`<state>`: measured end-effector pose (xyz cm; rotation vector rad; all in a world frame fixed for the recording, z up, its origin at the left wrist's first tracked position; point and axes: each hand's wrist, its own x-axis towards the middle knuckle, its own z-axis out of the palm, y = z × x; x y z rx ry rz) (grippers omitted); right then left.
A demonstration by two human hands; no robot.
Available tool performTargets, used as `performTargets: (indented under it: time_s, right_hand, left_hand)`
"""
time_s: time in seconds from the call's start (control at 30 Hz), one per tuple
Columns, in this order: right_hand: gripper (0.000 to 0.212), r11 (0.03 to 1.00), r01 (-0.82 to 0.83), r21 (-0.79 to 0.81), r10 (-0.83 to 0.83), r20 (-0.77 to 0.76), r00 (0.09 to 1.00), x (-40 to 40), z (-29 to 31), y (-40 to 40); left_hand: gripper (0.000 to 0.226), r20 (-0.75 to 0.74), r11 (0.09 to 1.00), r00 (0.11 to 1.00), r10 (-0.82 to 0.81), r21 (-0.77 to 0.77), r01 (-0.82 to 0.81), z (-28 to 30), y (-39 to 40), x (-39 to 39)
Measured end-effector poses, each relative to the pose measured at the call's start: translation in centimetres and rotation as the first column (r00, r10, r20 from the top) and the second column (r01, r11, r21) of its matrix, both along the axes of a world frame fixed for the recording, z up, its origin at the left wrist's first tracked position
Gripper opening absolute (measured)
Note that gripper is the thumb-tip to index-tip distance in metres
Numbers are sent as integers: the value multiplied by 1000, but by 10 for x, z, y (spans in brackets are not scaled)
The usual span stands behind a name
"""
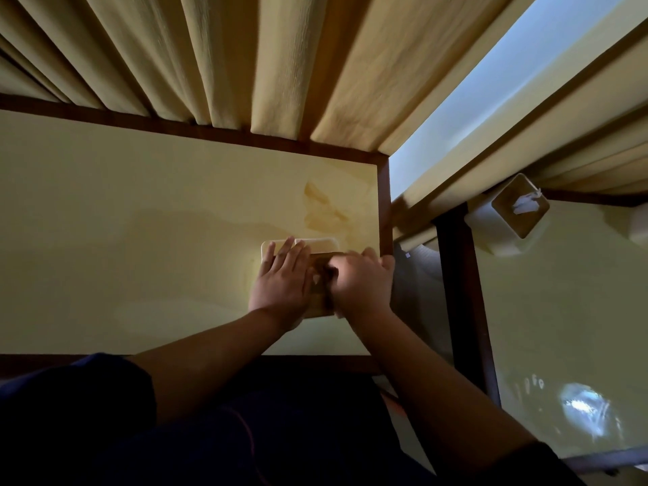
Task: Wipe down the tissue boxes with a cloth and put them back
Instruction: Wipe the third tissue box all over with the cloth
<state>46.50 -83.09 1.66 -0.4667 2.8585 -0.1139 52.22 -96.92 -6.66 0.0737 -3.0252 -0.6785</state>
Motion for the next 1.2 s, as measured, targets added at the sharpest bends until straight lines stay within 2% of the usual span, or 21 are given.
performTargets:
  time_s: [0.2,0.3,0.47,0.57,0.67,0.83,1.07,1.2]
  right_hand:
    - [31,999,22,-35,-22,20,1000,-19,-6,-3]
    - [24,998,23,-61,-22,13,1000,-6,-8,9]
    - [4,999,-33,-7,32,-17,999,32,-7,34]
    - [8,997,-47,-54,46,-7,999,54,-5,46]
    - [3,996,-37,-79,37,-4,999,63,-1,50]
    - [11,1000,-8,7,7,148,989,40,6,32]
    - [16,994,101,31,-104,110,988,-21,9,-8]
    - [20,993,114,38,-117,100,988,-24,8,-12]
  left_hand:
    - [57,-5,1000,1000,12,-20,-12,-1,0,-1]
    - [58,12,1000,1000,20,-8,-20,-1,1,1]
    - [61,15,1000,1000,13,-12,-13,-2,1,2]
    - [63,30,1000,999,19,-18,-19,-2,1,2]
    - [63,36,1000,999,8,-21,-8,-1,2,2]
    - [65,23,1000,1000,-5,-7,5,-1,2,2]
    - [58,-30,999,1000,5,-31,-6,-2,3,1]
    - [57,-40,999,999,8,-41,-10,-2,2,1]
